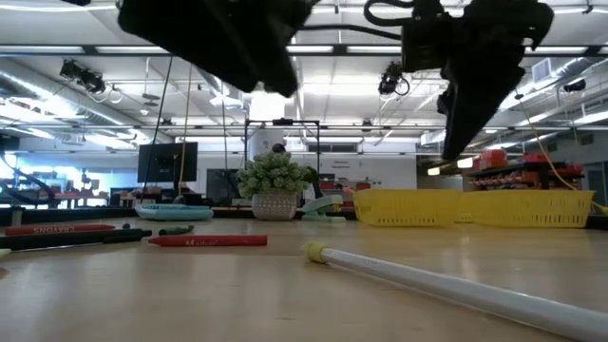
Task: Sort crayons/erasers/pens/pencils in bins
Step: Put the white pencil into the top left yellow bin
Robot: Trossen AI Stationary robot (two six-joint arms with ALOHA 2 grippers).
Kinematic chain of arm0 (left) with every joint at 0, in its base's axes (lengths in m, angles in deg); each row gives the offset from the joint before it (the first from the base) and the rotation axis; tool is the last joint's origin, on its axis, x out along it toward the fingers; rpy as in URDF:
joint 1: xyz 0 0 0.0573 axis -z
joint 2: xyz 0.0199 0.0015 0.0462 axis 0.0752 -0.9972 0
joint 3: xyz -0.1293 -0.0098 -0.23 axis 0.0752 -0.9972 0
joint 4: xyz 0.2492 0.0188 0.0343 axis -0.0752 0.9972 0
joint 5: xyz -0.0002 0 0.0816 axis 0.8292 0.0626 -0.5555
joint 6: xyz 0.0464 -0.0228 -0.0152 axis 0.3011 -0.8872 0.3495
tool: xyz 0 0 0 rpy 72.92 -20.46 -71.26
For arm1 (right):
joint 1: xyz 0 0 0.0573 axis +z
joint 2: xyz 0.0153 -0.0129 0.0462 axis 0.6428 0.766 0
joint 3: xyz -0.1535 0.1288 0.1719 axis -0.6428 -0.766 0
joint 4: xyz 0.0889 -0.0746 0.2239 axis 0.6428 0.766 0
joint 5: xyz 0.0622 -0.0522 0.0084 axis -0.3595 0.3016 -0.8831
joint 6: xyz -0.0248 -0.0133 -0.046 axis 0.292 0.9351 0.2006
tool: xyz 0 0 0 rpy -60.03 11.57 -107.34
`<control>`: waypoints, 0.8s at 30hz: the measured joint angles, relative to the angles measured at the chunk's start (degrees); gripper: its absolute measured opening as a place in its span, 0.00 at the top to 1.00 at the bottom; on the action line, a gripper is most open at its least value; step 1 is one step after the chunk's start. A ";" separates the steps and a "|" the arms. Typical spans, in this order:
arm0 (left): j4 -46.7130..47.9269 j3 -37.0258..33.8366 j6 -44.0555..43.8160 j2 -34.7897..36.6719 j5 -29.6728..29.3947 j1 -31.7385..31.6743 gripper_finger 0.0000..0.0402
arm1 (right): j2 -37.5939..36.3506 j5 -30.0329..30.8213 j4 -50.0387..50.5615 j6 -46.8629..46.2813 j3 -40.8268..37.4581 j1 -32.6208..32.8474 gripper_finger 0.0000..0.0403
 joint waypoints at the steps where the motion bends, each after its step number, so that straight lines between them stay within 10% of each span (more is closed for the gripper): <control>1: 0.59 0.70 0.94 -0.82 1.05 -0.11 0.59 | 0.00 0.07 0.76 -1.00 -0.01 0.38 0.56; 24: 5.53 10.50 14.56 -16.75 5.95 -4.13 0.59 | -2.85 7.69 10.62 -13.05 0.01 9.13 0.56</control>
